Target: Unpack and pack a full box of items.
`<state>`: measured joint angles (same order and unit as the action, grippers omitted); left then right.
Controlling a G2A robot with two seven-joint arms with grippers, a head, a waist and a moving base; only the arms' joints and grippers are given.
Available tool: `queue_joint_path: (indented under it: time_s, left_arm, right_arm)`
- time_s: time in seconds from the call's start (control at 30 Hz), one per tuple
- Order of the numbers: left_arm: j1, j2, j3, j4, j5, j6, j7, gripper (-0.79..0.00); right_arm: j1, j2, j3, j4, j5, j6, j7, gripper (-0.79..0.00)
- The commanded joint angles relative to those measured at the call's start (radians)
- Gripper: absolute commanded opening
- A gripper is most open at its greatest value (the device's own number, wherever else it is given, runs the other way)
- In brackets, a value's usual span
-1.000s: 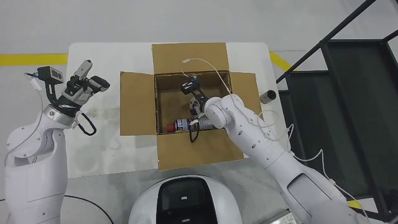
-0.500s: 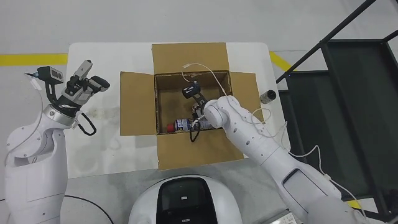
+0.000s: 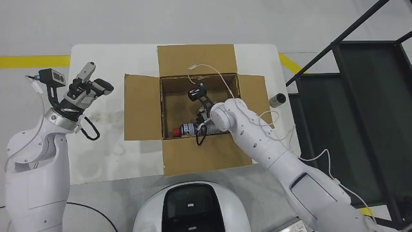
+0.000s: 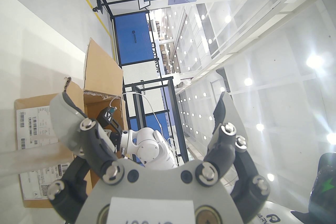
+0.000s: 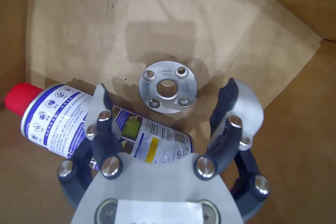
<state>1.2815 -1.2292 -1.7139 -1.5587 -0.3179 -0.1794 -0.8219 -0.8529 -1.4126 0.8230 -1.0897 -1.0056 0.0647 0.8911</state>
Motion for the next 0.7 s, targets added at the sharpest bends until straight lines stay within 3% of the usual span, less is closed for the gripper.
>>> queue_joint_path:
  time_s: [0.0,0.37,0.4,0.47,0.53,0.57,0.67]
  left_arm:
    - [0.0,0.0,0.0,0.0,0.0,0.0,0.0,0.0]
    - [0.0,0.0,0.0,0.0,0.0,0.0,0.0,0.0]
    - [0.0,0.0,0.0,0.0,0.0,0.0,0.0,0.0]
    - [0.0,0.0,0.0,0.0,0.0,0.0,0.0,0.0]
    - [0.0,0.0,0.0,0.0,0.0,0.0,0.0,0.0]
    - [0.0,0.0,0.0,0.0,0.0,0.0,0.0,0.0]
    - [0.0,0.0,0.0,0.0,0.0,0.0,0.0,0.0]
  right_arm:
    - [0.002,-0.001,0.002,0.005,0.001,-0.004,-0.001,0.0]
    - [0.021,-0.015,-0.003,0.054,0.019,-0.033,-0.012,-0.157]
    - [0.023,-0.017,-0.005,0.059,0.019,-0.035,-0.014,-0.215]
    - [0.026,-0.019,-0.006,0.068,0.021,-0.038,-0.017,-0.44]
    - [0.029,-0.022,-0.007,0.075,0.021,-0.036,-0.018,-0.613]
    - [0.03,-0.023,-0.007,0.077,0.021,-0.036,-0.019,-0.653]
    - [0.035,-0.026,-0.009,0.084,0.018,-0.035,-0.019,-0.674]
